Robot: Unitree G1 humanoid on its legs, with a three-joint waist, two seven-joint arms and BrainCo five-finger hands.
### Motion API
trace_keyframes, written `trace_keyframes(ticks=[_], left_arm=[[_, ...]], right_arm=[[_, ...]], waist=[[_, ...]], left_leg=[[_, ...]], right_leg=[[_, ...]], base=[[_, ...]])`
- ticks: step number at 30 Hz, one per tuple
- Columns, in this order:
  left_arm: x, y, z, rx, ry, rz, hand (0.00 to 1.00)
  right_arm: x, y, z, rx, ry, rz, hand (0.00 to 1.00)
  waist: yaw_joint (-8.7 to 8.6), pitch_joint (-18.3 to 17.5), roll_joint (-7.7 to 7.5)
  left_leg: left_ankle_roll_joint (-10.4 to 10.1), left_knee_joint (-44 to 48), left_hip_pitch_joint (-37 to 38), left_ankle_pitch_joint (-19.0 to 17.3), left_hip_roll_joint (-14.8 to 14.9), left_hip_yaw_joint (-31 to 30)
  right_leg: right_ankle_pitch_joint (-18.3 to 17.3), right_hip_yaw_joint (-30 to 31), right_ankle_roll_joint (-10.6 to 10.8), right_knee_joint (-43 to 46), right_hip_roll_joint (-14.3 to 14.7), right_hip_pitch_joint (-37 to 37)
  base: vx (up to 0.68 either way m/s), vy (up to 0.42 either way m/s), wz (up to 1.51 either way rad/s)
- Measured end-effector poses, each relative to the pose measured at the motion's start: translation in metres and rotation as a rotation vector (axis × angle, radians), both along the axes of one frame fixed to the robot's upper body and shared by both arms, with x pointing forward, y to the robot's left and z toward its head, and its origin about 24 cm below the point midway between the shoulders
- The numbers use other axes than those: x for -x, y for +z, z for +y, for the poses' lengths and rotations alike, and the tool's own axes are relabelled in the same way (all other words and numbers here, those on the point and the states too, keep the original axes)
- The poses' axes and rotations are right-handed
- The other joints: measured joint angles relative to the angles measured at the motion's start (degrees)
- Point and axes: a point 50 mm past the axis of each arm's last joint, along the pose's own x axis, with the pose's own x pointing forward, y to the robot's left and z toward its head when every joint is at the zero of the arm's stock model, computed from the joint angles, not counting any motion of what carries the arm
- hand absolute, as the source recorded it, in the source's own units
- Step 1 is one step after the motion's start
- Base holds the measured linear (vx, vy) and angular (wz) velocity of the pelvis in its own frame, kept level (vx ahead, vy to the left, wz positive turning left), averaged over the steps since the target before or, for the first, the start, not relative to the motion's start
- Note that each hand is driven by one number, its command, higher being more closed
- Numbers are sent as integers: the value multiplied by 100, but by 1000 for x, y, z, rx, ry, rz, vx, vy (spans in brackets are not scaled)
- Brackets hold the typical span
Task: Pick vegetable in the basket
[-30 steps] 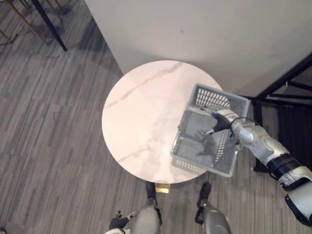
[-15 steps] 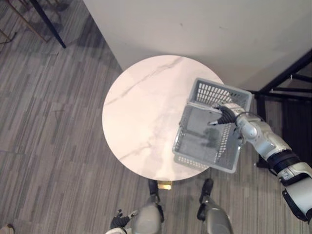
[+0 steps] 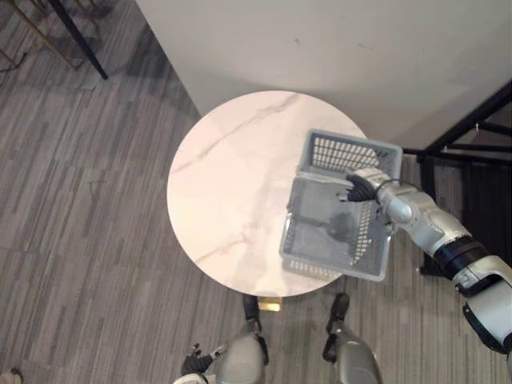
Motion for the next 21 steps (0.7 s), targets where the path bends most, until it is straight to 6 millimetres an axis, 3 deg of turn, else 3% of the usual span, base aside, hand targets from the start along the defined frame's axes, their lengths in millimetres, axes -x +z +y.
trace_keyframes(ticks=[5,10,15,21], left_arm=[[-2,1,5,-26,-30,4,0],[1,2,14,-51,-28,24,0],[6,2,20,-78,-55,56,0],[16,-1,20,-87,-78,95,0]], right_arm=[[25,-2,32,112,240,21,100],[45,-1,50,147,404,34,100],[63,-2,47,145,473,53,100],[75,-19,28,150,440,113,100]], waist=[[9,-27,-67],[3,-179,-320],[-25,-480,-492],[-47,-776,-501]], left_leg=[[0,0,110,-1,5,-17],[-1,0,205,-2,20,57],[-5,-2,258,-6,25,66],[-11,-5,351,-11,41,101]], right_leg=[[0,26,1,-19,6,120],[6,137,9,-28,28,149],[14,159,22,-52,34,205],[46,215,22,-73,55,269]], base=[[0,0,0],[-5,-4,-8],[-2,-1,-1],[-15,-1,-4]])
